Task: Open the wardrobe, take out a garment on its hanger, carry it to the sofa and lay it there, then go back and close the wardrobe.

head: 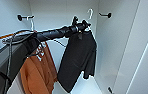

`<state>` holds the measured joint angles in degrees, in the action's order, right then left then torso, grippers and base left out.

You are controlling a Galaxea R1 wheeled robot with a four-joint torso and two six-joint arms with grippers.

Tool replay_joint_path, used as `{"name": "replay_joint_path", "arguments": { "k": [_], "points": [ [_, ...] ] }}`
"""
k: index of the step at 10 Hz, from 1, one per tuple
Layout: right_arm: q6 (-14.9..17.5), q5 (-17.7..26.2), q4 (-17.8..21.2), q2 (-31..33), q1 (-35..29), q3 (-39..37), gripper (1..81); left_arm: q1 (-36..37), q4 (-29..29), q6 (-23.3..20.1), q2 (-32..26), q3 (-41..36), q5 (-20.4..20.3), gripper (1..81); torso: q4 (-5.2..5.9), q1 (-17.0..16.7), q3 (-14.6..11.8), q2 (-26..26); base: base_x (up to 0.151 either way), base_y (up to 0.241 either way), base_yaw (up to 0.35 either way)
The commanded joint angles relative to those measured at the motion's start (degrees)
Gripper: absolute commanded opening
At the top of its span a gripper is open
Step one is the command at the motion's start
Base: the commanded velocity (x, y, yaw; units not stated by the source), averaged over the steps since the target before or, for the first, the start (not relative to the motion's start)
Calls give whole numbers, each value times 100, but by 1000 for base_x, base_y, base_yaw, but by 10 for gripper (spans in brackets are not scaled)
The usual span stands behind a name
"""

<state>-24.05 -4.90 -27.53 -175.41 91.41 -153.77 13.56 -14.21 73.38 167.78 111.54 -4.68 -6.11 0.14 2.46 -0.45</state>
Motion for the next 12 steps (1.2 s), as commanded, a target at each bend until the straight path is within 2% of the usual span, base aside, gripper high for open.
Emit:
{"name": "replay_joint_path", "arguments": {
  "k": [1, 2, 3, 4, 5, 6, 7, 8, 9, 10, 12],
  "points": [
    [6, 235, 2, -49, -232, 50, 811, 943, -317, -95, 238, -115, -121, 10, 0, 0, 0, 0, 0, 0, 0],
    [15, 226, -7, -49, -232, 50, 811, 872, -415, -95, 380, -115, -68, 10, 0, 0, 0, 0, 0, 0, 0],
    [15, 226, -24, -49, -232, 59, 811, 863, -442, -95, 485, -123, 2, 10, 559, 0, 0, 0, 0, 0, 0],
    [15, 226, -25, -49, -240, 50, 811, 863, -442, -95, 520, -132, 11, 10, 600, 2, 0, 0, 0, 0, 0],
    [15, 226, -8, -49, -232, 33, 811, 863, -442, -95, 511, -141, 20, 10, 586, 2, 0, 0, 0, 0, 0],
    [15, 209, 2, -40, -232, 33, 811, 863, -442, -95, 511, -141, 20, 10, 324, 2, 2, 0, 0, 0, 0],
    [15, 174, 2, -40, -241, 33, 811, 863, -442, -95, 494, -177, 20, 10, 468, 2, 0, 0, 0, 0, 0],
    [15, 174, 2, -40, -232, 33, 811, 855, -442, -95, 459, -237, 20, 10, 551, 2, 0, 0, 0, 0, 0],
    [15, 174, 2, -40, -232, 33, 811, 811, -442, -95, 406, -379, 11, 10, 560, 2, -302, 0, 0, 0, 0],
    [15, 174, 2, -40, -241, 33, 811, 758, -451, -95, 327, -616, 2, 10, 557, 5, -29, 2, 0, 0, 0],
    [15, 174, 2, -40, -241, 33, 811, 618, -512, -104, 134, -1099, 11, 10, 555, 2, -160, 2, 0, 0, 0]
  ]
}}
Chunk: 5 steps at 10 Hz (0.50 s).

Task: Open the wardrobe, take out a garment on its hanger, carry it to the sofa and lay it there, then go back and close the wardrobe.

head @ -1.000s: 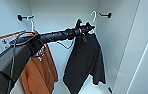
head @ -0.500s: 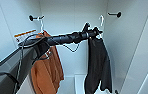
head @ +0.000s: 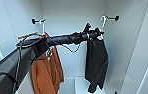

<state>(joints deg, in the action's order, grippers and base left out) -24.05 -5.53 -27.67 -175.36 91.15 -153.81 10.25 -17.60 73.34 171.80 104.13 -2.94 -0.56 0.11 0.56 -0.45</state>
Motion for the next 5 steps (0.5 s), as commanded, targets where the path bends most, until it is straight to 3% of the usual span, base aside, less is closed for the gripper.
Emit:
{"name": "replay_joint_path", "arguments": {
  "k": [1, 5],
  "points": [
    [15, 237, 16, -45, -207, 36, 811, 886, -173, -100, -373, -584, -163, 10, 0, 0, 0, 0, 0, 0, 0],
    [15, 228, 16, -37, -215, 36, 811, 465, -288, -162, -708, -1580, -198, 10, 0, 0, 11, 2, 0, 0, 0]
  ]
}}
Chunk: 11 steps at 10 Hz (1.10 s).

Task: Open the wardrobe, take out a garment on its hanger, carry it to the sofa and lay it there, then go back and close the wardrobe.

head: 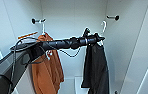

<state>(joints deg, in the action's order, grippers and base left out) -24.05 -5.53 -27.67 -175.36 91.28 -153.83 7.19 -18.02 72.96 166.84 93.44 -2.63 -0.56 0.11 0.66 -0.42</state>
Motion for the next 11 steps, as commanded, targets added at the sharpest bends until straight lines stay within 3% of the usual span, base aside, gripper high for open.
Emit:
{"name": "replay_joint_path", "arguments": {
  "k": [1, 4, 11],
  "points": [
    [15, 228, 16, -37, -228, 39, 811, 570, -395, -124, -317, -790, -246, 10, 0, 0, 0, -2, 0, 0, 0],
    [15, 167, 16, -37, -228, 39, 811, 147, -642, -124, -379, -1082, -281, 10, 0, -2, -2, -2, 0, 0, 0],
    [15, 158, 16, -37, -228, 39, 811, -30, -659, -124, -520, -1196, -396, 10, 0, -2, -2, -2, -9, 0, 0]
  ]
}}
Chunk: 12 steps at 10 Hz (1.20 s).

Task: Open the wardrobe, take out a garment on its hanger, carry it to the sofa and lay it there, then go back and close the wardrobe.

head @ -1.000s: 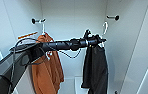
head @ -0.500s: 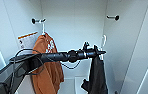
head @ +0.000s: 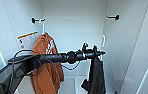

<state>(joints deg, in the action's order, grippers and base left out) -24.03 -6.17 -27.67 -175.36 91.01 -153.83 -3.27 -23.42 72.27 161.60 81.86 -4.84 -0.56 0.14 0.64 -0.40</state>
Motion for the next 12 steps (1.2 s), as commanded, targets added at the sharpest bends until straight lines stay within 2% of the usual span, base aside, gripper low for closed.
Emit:
{"name": "replay_joint_path", "arguments": {
  "k": [1, 12],
  "points": [
    [12, 221, 16, -37, -202, 39, 811, 1016, -119, -55, 4, -47, -184, 10, 0, 0, 0, -2, -83, 0, 0],
    [12, 221, 16, -37, -193, 39, 811, 1034, -119, -55, 57, -65, -315, 10, 0, -13, -2, -5, -86, 0, 0]
  ]
}}
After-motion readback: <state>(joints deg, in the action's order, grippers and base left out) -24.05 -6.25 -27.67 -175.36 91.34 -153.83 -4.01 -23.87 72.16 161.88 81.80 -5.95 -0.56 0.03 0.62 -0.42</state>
